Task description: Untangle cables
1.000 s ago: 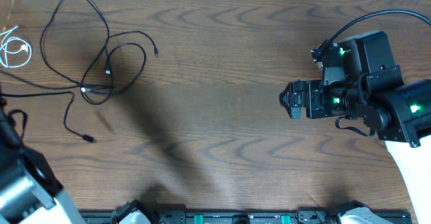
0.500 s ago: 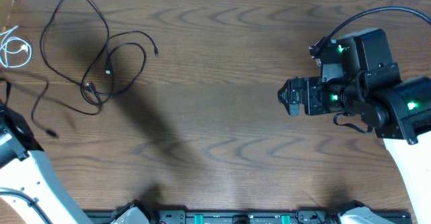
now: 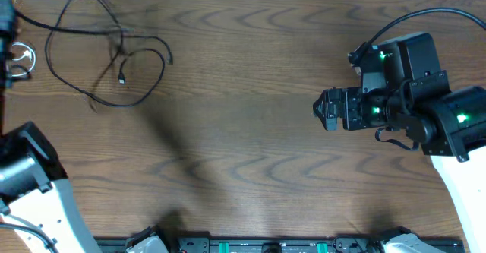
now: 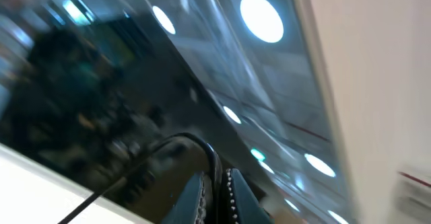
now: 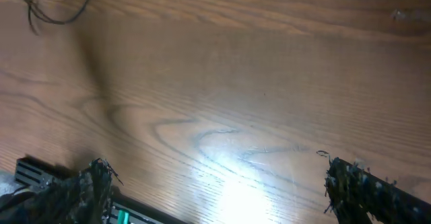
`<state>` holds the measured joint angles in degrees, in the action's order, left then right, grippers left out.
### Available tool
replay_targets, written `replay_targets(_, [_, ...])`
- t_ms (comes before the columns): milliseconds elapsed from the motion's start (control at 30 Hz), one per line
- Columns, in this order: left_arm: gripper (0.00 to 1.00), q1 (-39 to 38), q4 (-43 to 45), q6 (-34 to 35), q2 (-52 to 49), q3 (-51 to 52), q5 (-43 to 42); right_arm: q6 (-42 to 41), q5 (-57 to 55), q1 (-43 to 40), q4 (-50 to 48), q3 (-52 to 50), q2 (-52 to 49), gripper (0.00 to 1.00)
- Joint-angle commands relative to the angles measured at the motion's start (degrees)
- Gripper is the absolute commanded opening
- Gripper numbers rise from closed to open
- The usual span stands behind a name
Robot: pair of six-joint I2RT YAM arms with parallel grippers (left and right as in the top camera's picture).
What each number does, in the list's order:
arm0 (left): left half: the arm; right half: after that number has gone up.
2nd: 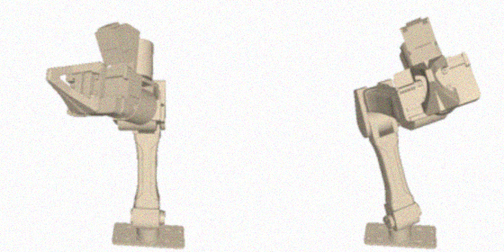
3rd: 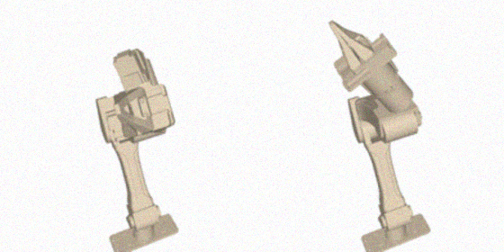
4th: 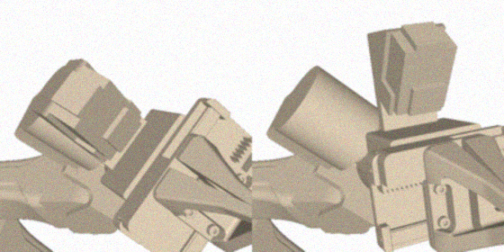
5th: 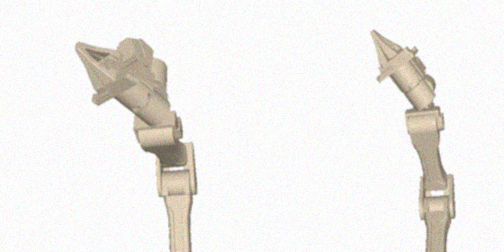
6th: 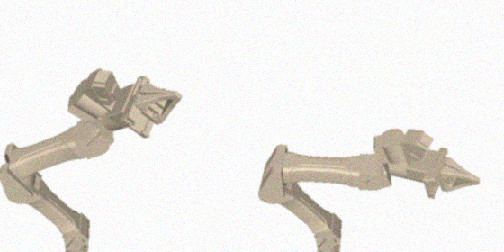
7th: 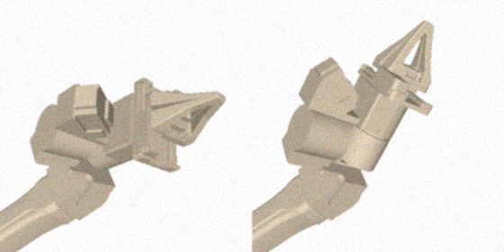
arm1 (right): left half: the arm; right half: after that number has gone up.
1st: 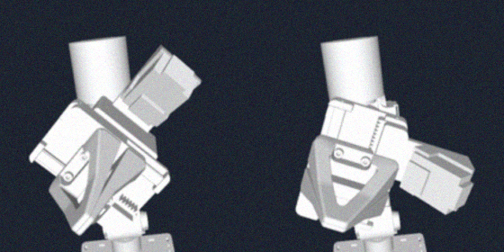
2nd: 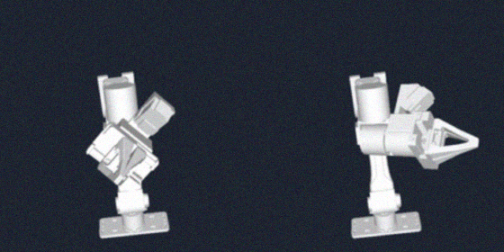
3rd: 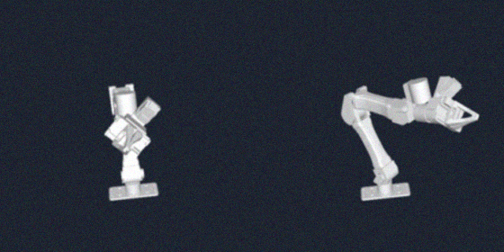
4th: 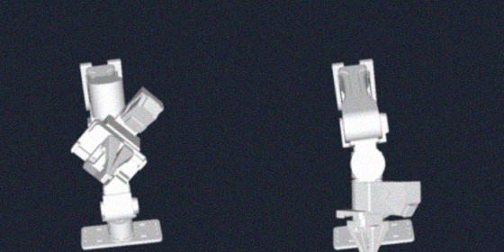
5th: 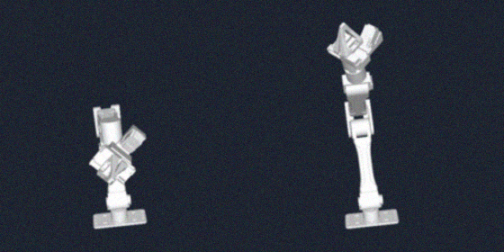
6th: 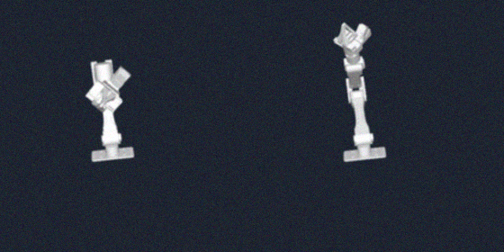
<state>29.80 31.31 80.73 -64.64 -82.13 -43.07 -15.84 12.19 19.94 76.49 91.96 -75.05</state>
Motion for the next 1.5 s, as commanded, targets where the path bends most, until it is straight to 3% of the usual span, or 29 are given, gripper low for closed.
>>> replay_targets(0, [0.08, -1.62, -0.04, 4.28, 0.7, -1.16, -3.1, 0.7, -0.02, -0.07, 0.07, -1.6, -0.42, 0.99])
replay_targets(133, [0.08, -1.64, -6.73, 3.1, 0.52, -1.16, -2.82, 0.68, 0.0, -0.07, 0.0, -3.39, -0.42, 0.99])
replay_targets(400, [0.08, 0.68, -18.43, -14.58, -1.22, -1.16, 0.42, 0.68, 0.0, -0.07, 0.48, -4.5, -0.46, 0.99])
replay_targets(633, [0.08, 4.2, -20.11, -15.17, -1.68, -1.42, 6.88, 0.66, 0.22, -0.07, -0.17, -4.55, -0.59, 0.99])
replay_targets(933, [0.08, 14.71, -22.95, -15.26, -1.75, -1.9, 9.22, 0.68, 0.2, 0.02, -0.48, -4.76, -0.63, 0.99])
replay_targets(1067, [0.08, 17.42, -32.3, -17.88, -1.81, -1.9, 16.59, 0.68, 0.17, 0.02, -0.46, -4.76, -0.63, 0.99])
replay_targets(1267, [0.08, 17.97, -52.04, -28.26, -3.37, -1.9, 35.1, 0.7, 0.17, 0.02, -0.63, -5.18, -0.66, 0.99])
replay_targets(1467, [0.08, 18.03, -55.25, -34.93, -5.79, -1.9, 48.39, 0.68, 0.17, 0.02, -1.88, -7.76, -0.72, 0.99])
